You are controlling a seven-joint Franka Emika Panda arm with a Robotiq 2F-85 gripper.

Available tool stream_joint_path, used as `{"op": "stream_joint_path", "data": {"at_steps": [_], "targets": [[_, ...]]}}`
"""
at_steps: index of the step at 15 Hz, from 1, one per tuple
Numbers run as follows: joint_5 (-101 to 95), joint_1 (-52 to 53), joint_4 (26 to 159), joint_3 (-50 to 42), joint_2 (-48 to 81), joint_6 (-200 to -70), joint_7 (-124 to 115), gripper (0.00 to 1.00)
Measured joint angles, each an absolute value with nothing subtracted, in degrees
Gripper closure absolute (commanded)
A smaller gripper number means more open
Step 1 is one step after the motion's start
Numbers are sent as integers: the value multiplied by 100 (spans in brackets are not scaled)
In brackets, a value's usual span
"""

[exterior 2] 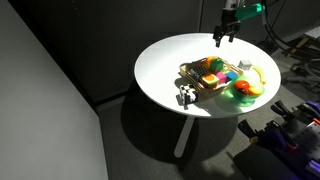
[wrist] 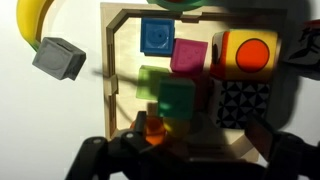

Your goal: Pick up the green cube and then drop it on the table

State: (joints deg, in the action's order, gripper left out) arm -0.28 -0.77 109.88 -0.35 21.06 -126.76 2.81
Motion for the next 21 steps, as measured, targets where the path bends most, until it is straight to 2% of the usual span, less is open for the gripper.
{"op": "stream_joint_path", "data": {"at_steps": [9,21], "targets": [[-68,-64,10297,-78,2842,-12676,-96,0],[-68,-70,10233,-82,2977,-12673,-70,0]]}}
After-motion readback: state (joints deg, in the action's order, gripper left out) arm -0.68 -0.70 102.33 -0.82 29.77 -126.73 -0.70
